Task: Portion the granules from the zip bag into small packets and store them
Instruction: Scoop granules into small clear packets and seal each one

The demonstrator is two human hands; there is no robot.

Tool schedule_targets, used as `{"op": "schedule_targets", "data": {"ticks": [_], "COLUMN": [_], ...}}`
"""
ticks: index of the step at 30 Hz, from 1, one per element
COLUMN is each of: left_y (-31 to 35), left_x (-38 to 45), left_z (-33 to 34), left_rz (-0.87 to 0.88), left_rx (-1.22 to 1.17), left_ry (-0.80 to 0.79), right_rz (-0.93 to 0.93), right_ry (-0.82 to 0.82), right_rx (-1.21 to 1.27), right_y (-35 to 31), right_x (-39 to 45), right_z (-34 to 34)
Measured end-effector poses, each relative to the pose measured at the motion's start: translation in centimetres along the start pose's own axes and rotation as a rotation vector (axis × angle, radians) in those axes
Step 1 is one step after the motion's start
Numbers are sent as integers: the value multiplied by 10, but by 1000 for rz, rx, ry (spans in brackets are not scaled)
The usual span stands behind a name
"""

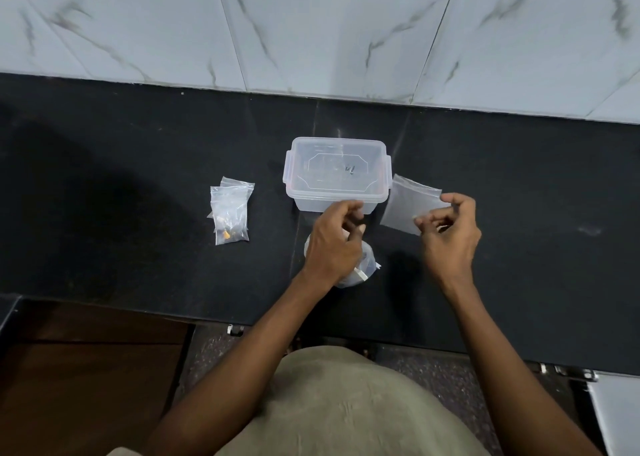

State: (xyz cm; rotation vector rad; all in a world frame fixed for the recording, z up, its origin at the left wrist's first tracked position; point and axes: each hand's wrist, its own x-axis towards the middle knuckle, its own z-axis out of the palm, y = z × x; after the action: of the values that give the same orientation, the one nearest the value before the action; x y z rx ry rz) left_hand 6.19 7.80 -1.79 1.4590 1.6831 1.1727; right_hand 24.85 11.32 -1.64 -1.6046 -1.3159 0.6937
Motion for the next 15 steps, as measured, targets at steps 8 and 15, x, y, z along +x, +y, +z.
{"op": "schedule_targets", "data": {"ticks": [8,15], "left_y": [20,6], "left_x": [14,9], "left_z": [-9,-13], "left_rz": [17,-2], "left_rx": [-189,-126], "left_ry": [-23,149], "right_rz": [-143,-384], "right_ry": [-244,-256], "right_rx": [137,-54], "right_y": [-35,-39], "right_x": [-25,-31], "right_z": [11,14]}}
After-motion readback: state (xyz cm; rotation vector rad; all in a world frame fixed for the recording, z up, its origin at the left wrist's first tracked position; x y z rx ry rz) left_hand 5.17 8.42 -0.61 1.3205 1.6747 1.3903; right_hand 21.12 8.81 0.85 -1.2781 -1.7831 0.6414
